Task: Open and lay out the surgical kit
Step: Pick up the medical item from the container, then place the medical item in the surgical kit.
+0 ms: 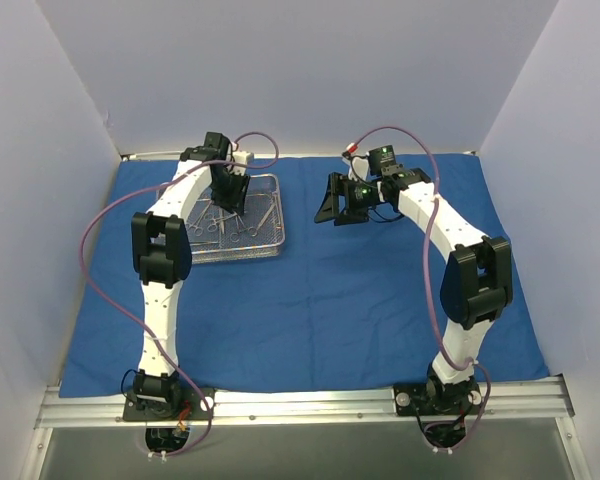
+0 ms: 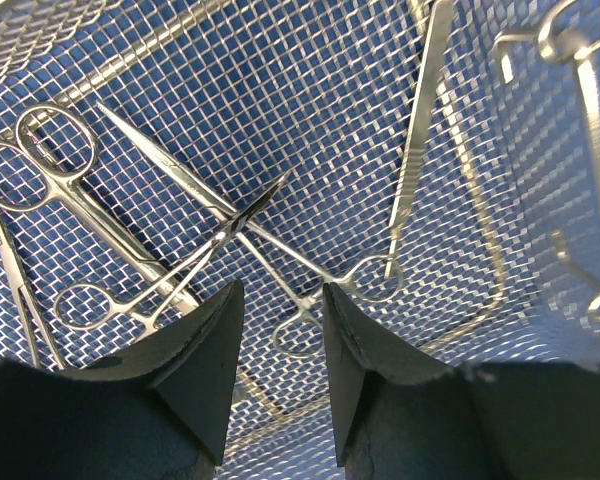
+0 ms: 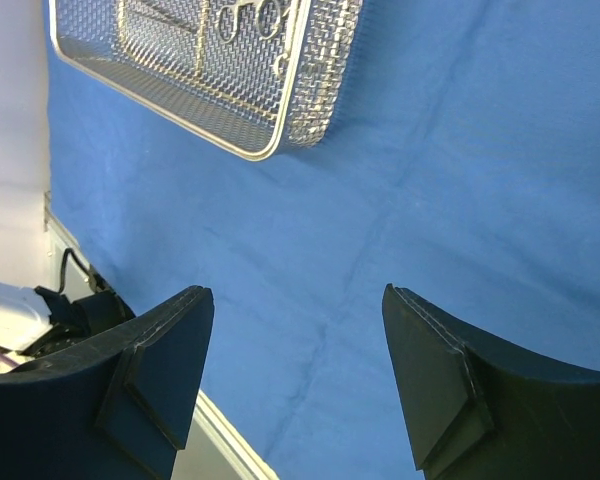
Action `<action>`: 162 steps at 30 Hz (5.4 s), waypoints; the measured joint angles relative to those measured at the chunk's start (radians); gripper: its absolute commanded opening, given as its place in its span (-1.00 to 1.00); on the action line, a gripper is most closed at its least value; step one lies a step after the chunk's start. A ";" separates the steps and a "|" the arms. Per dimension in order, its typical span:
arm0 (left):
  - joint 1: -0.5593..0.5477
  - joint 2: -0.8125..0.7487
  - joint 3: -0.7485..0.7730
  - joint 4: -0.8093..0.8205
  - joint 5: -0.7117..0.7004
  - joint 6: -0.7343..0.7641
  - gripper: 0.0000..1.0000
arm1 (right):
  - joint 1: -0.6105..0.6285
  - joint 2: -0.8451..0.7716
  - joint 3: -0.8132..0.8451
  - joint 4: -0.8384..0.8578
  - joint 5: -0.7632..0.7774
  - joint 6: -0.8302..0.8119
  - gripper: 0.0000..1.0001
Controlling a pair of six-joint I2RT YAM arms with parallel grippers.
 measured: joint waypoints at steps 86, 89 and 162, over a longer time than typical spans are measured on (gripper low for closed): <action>-0.078 -0.792 -0.986 1.332 0.669 -1.233 -0.95 | 0.131 -0.262 -0.198 0.489 -0.182 0.332 0.42; -0.079 -0.806 -1.021 1.440 0.686 -1.301 -0.95 | 0.131 -0.268 -0.230 0.554 -0.192 0.399 0.35; 0.100 -1.093 -1.119 0.504 0.392 -0.500 0.67 | -0.280 -0.353 -0.362 -0.193 0.807 -0.386 -1.00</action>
